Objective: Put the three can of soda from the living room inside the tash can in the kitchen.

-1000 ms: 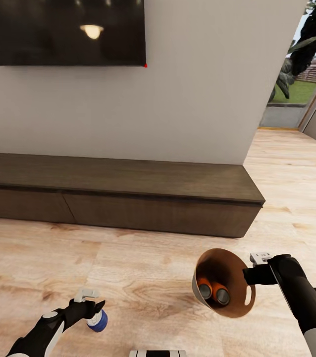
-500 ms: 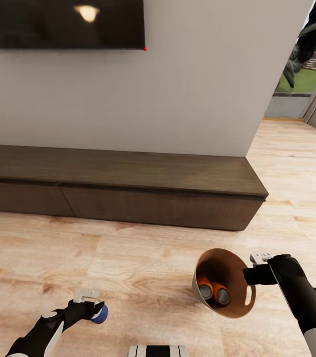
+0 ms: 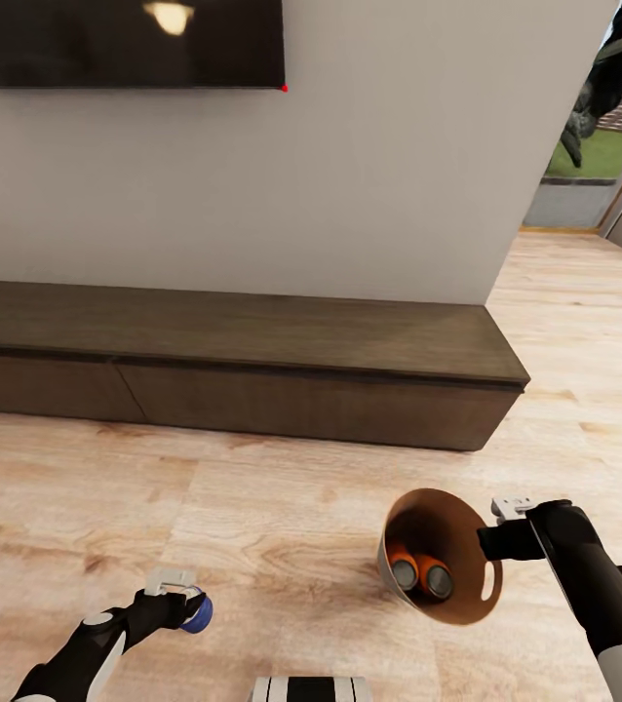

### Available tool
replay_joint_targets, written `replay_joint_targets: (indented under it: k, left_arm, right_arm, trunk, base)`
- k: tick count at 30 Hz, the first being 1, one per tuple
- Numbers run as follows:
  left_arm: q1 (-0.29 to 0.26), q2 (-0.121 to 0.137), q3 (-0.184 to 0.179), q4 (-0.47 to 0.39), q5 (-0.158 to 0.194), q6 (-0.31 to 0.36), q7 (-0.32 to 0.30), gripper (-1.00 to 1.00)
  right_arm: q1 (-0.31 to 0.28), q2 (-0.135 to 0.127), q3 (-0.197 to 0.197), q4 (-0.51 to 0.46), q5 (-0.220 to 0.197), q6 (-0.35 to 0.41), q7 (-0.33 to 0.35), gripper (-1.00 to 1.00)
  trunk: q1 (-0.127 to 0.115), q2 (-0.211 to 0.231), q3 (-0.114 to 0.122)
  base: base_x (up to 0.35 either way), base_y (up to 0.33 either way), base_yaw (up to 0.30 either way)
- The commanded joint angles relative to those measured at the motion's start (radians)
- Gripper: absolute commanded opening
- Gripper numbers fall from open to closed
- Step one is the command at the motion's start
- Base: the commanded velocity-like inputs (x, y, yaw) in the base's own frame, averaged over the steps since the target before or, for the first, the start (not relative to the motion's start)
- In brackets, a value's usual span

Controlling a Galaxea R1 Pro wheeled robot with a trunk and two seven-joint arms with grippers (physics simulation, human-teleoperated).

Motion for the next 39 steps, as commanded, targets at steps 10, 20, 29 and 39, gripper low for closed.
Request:
replay_joint_targets:
  k: [10, 20, 29, 39]
  left_arm:
    - [0.0, -0.002, 0.0, 0.0, -0.001, -0.001, -0.003, 1.0]
    - [0.0, -0.002, 0.0, 0.0, 0.0, -0.001, -0.006, 1.0]
    - [0.0, -0.002, 0.0, 0.0, -0.001, 0.001, -0.004, 1.0]
    - [0.0, -0.002, -0.001, -0.004, 0.006, 0.0, -0.005, 1.0]
  right_arm:
    - [0.006, -0.001, -0.01, -0.15, -0.031, 0.005, 0.007, -1.0]
    - [0.013, 0.0, -0.013, -0.248, -0.036, 0.005, 0.013, -1.0]
    - [0.013, 0.0, -0.011, -0.255, -0.038, 0.005, 0.014, -1.0]
    - [0.014, 0.0, -0.007, -0.255, -0.038, 0.005, 0.014, -1.0]
  trunk:
    - [0.0, 0.0, 0.0]
    - [0.0, 0.0, 0.0]
    - [0.002, -0.001, -0.019]
    - [0.004, -0.002, -0.031]
  base:
    - [0.0, 0.0, 0.0]
    - [0.0, 0.0, 0.0]
    - [0.0, 0.0, 0.0]
    - [0.0, 0.0, 0.0]
